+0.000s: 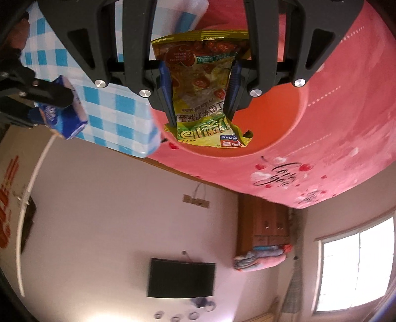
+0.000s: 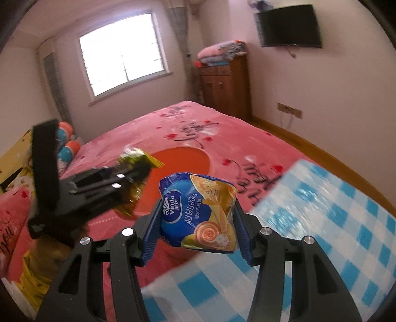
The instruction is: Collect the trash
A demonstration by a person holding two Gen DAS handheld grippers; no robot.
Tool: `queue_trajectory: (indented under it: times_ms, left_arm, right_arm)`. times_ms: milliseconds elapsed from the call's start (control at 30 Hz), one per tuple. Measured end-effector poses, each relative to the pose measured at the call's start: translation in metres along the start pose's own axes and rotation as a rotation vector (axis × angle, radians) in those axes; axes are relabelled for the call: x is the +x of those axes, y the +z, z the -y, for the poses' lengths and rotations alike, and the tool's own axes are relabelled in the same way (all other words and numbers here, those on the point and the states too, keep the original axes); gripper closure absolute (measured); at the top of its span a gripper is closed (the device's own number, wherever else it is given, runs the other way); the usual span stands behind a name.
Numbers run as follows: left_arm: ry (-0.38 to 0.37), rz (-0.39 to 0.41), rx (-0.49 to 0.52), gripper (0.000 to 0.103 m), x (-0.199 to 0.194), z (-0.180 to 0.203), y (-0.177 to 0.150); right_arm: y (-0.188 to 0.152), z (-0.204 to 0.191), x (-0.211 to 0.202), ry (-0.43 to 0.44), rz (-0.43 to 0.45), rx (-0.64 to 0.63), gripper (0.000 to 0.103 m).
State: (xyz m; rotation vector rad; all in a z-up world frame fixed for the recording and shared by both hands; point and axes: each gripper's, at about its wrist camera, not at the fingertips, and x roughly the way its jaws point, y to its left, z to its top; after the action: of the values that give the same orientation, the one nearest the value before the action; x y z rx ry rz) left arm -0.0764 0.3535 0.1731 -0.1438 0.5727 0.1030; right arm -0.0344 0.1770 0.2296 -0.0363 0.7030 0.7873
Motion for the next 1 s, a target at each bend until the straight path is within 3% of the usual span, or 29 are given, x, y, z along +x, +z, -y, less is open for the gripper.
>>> queue_trajectory:
  times_ms: [333,533,600,633,733,933,1000]
  left_arm:
    - [0.045,-0.040,-0.098,0.064,0.024,-0.045,-0.007]
    - [0.039,-0.064,-0.117,0.062,0.035,-0.049,-0.011]
    - [0.044,-0.072,-0.116,0.055,0.039,-0.050,-0.013]
    - [0.049,-0.071,-0.117,0.047,0.040,-0.049,-0.013]
    - [0.061,-0.066,-0.108,0.038,0.039,-0.049,-0.016]
    - [0.092,-0.038,-0.084,0.012,0.030,-0.042,-0.018]
    - [0.105,-0.029,-0.065,0.009,0.027,-0.036,-0.019]
  right_arm:
    - [0.023,-0.040,0.052,0.037,-0.022,-0.091,0.047]
    - [0.023,-0.040,0.078,0.009,-0.022,-0.104,0.037]
    - [0.021,-0.035,0.083,0.010,-0.016,-0.076,0.022]
    - [0.019,-0.031,0.083,0.003,-0.013,-0.049,0.015]
    - [0.013,-0.020,0.080,0.017,-0.002,0.008,0.015]
    - [-0.005,-0.001,0.061,-0.069,0.041,0.061,0.013]
    - [-0.014,0.006,0.054,-0.096,0.047,0.085,0.013]
